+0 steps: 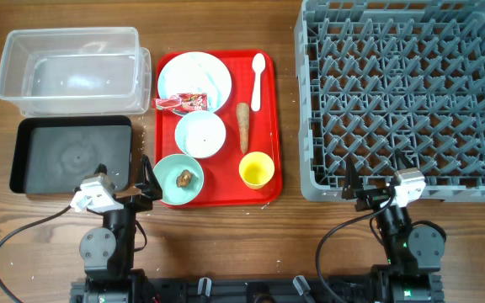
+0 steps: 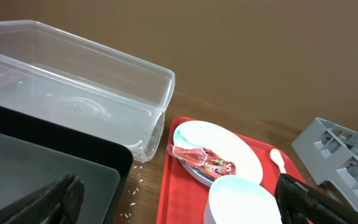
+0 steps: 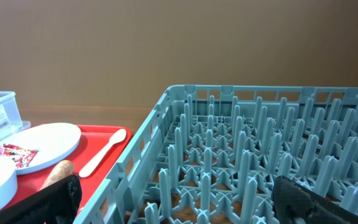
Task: Sort waste into correct bins and load items into the dishwasher rack
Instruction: 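Move the left gripper toward the white plate on the red tray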
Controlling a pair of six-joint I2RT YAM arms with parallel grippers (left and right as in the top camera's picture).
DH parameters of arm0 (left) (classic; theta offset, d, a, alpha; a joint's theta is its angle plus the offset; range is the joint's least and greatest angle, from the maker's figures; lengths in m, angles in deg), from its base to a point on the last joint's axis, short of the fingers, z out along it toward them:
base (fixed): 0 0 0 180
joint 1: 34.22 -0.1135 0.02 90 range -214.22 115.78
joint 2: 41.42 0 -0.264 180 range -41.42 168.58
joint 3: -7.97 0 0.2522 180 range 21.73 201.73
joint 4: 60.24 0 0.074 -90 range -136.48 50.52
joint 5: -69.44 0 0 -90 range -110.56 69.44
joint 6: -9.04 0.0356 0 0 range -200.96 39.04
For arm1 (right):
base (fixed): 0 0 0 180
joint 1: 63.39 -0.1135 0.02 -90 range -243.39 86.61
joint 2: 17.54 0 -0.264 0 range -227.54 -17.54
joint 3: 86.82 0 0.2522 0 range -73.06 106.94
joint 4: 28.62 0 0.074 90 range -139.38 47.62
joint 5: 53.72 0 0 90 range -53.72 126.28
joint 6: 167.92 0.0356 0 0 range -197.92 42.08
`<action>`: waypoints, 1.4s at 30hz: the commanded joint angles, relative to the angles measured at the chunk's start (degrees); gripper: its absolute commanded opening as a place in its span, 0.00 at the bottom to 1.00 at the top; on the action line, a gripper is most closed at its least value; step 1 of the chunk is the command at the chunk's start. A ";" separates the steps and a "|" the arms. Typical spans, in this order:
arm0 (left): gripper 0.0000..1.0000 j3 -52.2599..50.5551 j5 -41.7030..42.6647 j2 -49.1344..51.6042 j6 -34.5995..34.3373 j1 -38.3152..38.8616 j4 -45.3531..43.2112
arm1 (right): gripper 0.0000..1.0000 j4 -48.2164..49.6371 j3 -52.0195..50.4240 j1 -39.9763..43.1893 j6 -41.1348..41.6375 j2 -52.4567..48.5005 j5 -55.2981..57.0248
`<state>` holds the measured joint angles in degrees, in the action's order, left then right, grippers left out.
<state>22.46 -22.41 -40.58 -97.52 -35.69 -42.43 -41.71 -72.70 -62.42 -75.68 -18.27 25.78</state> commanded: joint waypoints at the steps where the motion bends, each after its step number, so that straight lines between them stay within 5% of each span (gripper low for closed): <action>1: 1.00 -0.39 -0.59 -0.39 1.36 -0.28 -0.15 | 1.00 0.20 -0.07 -0.24 -0.72 0.20 -0.98; 19: 1.00 -0.39 -0.61 -0.39 1.36 -0.31 -0.22 | 1.00 0.94 -0.07 -0.24 -0.57 0.20 0.11; 23: 1.00 -0.39 0.39 -0.39 0.92 -0.28 -0.37 | 1.00 9.92 -0.07 -0.24 -0.59 0.20 -0.11; 27: 1.00 -0.39 7.67 -0.39 0.92 -0.28 -6.78 | 1.00 16.04 0.15 -0.24 3.96 0.20 -0.13; 34: 1.00 2.29 7.58 -0.11 0.94 -0.31 -17.14 | 1.00 19.61 6.47 -0.24 5.40 -0.39 -0.11; 42: 1.00 18.23 10.01 19.54 0.96 -0.28 -17.03 | 1.00 17.75 21.79 -0.24 0.66 -14.73 -5.22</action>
<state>33.15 -15.19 -30.63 -97.54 -35.69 -59.34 -22.72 -58.34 -62.42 -72.10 -25.83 25.24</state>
